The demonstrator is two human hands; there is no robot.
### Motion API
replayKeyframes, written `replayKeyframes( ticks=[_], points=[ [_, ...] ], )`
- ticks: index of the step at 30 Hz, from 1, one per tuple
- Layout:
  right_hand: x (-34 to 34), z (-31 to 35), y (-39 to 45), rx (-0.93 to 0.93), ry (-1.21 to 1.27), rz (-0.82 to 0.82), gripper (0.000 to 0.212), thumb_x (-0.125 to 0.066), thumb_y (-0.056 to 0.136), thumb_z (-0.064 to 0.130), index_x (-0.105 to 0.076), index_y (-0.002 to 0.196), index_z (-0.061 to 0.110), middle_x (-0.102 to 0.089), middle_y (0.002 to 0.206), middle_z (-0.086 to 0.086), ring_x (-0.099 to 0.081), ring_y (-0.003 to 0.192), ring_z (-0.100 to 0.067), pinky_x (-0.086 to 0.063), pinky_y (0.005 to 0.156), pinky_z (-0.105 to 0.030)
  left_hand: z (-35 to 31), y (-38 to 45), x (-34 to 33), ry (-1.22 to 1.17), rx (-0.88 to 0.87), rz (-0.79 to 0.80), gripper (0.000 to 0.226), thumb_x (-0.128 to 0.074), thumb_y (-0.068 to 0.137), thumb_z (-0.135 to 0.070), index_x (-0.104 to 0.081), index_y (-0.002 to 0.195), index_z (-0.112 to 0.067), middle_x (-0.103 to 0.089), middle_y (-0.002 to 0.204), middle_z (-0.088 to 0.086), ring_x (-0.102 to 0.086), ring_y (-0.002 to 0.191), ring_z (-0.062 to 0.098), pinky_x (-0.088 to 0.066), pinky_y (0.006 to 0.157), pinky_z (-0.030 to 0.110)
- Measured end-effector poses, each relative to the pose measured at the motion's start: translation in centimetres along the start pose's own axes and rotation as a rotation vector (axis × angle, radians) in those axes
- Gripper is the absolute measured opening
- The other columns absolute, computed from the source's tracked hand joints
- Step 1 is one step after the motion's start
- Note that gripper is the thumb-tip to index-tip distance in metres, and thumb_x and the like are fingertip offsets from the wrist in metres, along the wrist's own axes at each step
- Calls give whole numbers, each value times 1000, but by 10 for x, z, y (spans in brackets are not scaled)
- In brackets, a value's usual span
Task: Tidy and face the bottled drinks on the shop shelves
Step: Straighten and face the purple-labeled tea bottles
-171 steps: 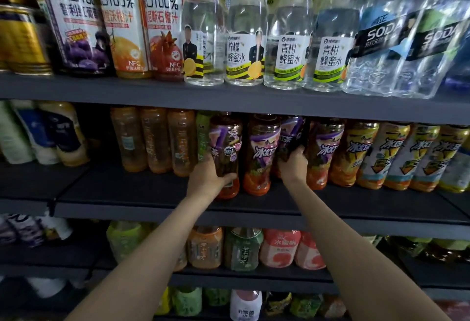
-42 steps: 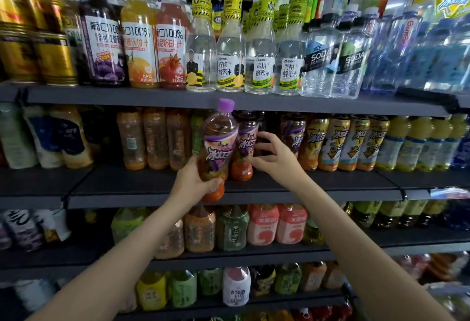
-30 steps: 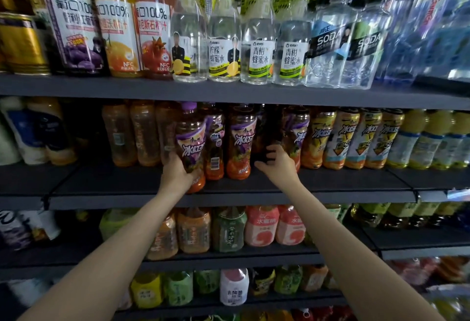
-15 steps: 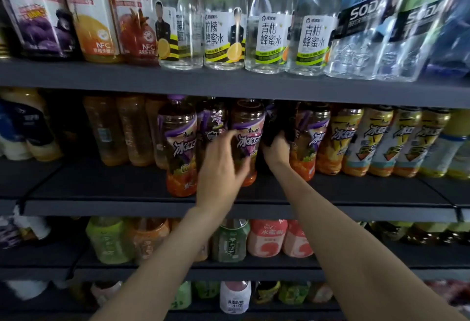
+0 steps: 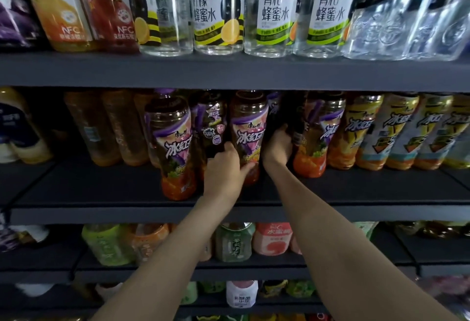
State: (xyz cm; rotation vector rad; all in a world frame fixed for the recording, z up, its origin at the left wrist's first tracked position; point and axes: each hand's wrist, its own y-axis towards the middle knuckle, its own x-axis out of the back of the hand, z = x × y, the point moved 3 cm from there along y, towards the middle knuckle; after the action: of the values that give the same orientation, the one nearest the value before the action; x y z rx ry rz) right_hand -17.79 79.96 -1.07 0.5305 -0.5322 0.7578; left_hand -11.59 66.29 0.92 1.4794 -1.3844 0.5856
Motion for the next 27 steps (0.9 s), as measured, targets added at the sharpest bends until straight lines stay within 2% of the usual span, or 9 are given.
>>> replayKeyframes(
  ticks=[5, 9, 15, 19, 20, 22, 24, 25, 27],
  points=[
    [10, -5, -16, 42, -65, -23, 36, -43, 96, 4, -38, 131, -2, -58, 120, -23, -57, 111, -36, -45, 88, -38, 0, 0, 0, -2, -3, 24, 51, -57, 89, -42, -41, 118, -3, -63, 98, 12, -63, 91, 29, -45, 70, 31],
    [27, -8, -36, 28, -64, -35, 37, -54, 93, 11, -42, 125, -1, -59, 118, -22, -57, 110, -39, -45, 88, -41, -3, -3, 3, -12, -14, 36, 48, -57, 90, -38, -41, 119, -2, -62, 103, 14, -61, 96, 31, -47, 80, 35],
    [55, -19, -70, 60, 11, -4, 44, -69, 85, 22, -47, 118, 2, -64, 107, -18, -58, 104, -36, -45, 80, -37, -3, -6, 2, -30, -6, 37, 52, -58, 91, -34, -39, 125, 0, -60, 110, 18, -58, 104, 36, -46, 82, 38],
    [78, -33, -86, 63, 46, 28, 50, -73, 82, 22, -49, 122, 4, -64, 108, -14, -58, 104, -30, -45, 82, -35, -2, -12, 0, -71, -10, 44, 52, -56, 93, -29, -35, 131, 0, -60, 112, 17, -59, 104, 32, -41, 72, 30],
    [82, -35, -90, 64, 44, 33, 52, -74, 82, 23, -49, 124, 4, -63, 111, -14, -57, 107, -30, -45, 84, -35, -2, -16, 0, -98, -13, 48, 53, -56, 93, -24, -33, 133, 0, -58, 117, 17, -59, 106, 30, -43, 74, 30],
    [89, -35, -93, 85, 82, 39, 62, -74, 81, 25, -43, 131, 6, -60, 118, -14, -54, 113, -30, -45, 87, -36, -1, -25, 0, -185, -42, 19, 59, -56, 92, -13, -26, 141, -1, -49, 132, 16, -52, 117, 28, -44, 90, 31],
    [89, -27, -91, 112, 180, 54, 76, -77, 78, 27, -34, 136, 6, -56, 126, -13, -51, 119, -29, -43, 90, -33, 2, -39, 3, -270, -103, -62, 63, -55, 92, -8, -21, 144, -2, -37, 143, 14, -43, 128, 26, -37, 102, 29],
    [87, -22, -88, 108, 226, 61, 77, -78, 76, 27, -34, 135, 5, -55, 128, -13, -50, 120, -28, -42, 90, -31, 4, -46, 5, -299, -142, -93, 63, -54, 92, -8, -22, 145, -3, -35, 145, 13, -39, 131, 25, -33, 104, 27],
    [81, -14, -81, 81, 268, 53, 62, -78, 76, 26, -38, 118, 7, -57, 122, -16, -54, 115, -31, -44, 81, -28, 8, -58, 6, -320, -223, -83, 60, -53, 92, -8, -23, 144, -5, -35, 145, 11, -36, 133, 22, -31, 105, 24]
  ],
)
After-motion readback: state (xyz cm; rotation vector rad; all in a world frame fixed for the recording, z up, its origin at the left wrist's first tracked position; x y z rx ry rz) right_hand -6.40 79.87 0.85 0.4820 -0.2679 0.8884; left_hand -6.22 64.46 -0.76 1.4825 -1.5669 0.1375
